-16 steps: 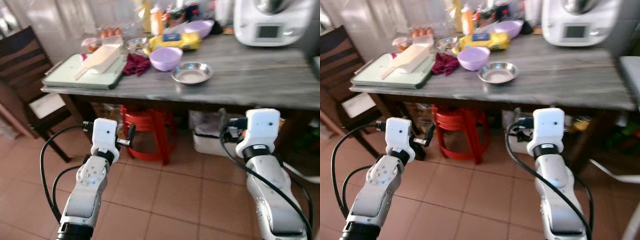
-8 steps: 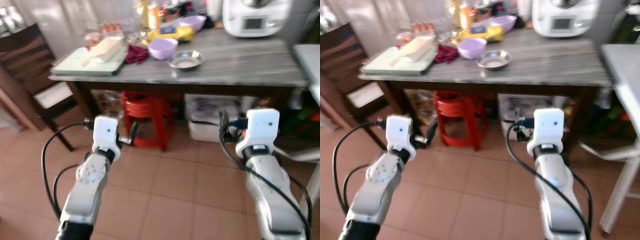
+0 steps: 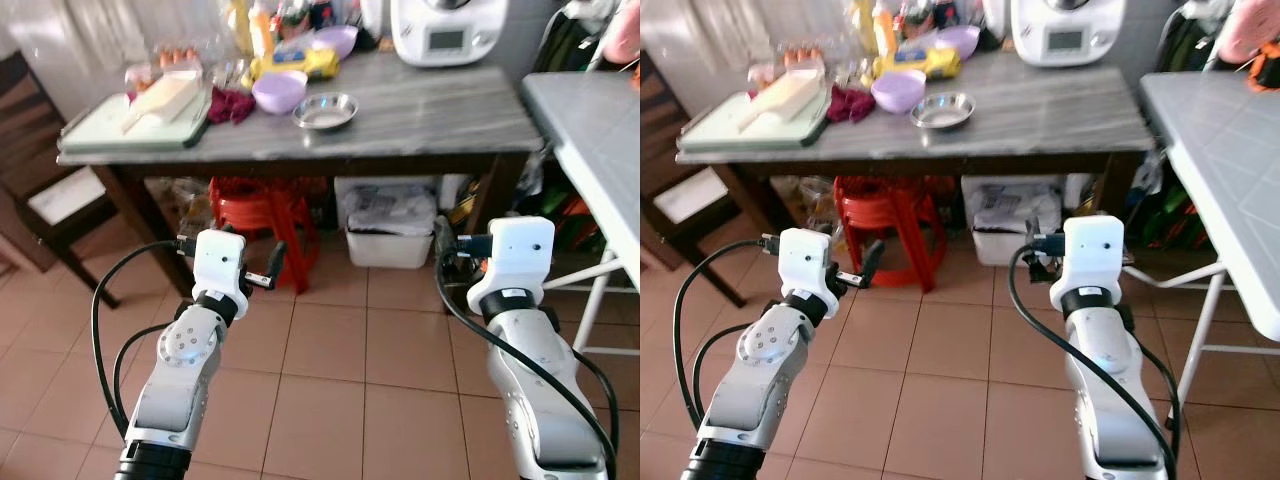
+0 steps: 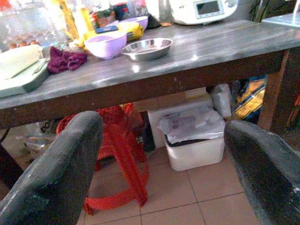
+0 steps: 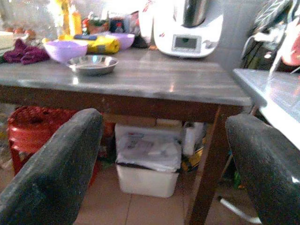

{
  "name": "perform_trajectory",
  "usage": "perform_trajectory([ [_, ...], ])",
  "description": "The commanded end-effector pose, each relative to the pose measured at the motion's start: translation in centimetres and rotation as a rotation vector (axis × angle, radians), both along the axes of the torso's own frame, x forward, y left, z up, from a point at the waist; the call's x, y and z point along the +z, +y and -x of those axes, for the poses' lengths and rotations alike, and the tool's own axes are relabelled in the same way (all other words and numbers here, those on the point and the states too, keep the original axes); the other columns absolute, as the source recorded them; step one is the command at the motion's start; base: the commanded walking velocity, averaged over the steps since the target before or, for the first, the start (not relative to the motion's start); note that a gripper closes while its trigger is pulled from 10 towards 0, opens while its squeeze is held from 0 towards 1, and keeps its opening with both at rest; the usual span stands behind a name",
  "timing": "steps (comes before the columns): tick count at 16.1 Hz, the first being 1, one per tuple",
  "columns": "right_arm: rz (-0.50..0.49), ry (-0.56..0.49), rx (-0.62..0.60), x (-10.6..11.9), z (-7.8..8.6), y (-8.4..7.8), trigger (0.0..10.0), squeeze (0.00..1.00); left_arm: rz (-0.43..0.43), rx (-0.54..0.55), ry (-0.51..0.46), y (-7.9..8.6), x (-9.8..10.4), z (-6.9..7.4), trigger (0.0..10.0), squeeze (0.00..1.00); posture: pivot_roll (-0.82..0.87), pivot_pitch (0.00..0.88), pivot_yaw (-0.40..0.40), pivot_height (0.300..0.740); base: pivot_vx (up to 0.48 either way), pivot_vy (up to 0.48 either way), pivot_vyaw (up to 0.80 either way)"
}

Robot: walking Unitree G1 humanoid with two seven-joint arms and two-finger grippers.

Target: Setting the table

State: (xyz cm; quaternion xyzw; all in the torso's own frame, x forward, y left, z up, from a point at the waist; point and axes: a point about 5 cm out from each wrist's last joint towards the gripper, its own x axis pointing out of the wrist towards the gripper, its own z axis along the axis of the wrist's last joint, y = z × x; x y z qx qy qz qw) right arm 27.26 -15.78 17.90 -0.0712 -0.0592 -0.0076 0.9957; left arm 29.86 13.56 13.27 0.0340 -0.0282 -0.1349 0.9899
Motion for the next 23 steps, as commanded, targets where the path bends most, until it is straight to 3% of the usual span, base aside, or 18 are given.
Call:
perform_trajectory([
  [1, -0.003, -0.011, 0.02, 0.27, -0.14, 0.44, 10.0, 0.0, -0.006, 0.006, -0.01, 0.62, 0.3, -0.07, 10.0, 0.0, -0.15, 0.079, 0.116, 0.74, 0.0, -0.251, 0.0],
  [23, 0.004, -0.022, -0.01, 0.08, 0.49, -0.01, 10.0, 0.0, -0.001, -0.045, 0.002, 0.15, 0.28, 0.12, 10.0, 0.0, -0.16, 0.085, 0.131, 0.74, 0.0, -0.384, 0.0],
])
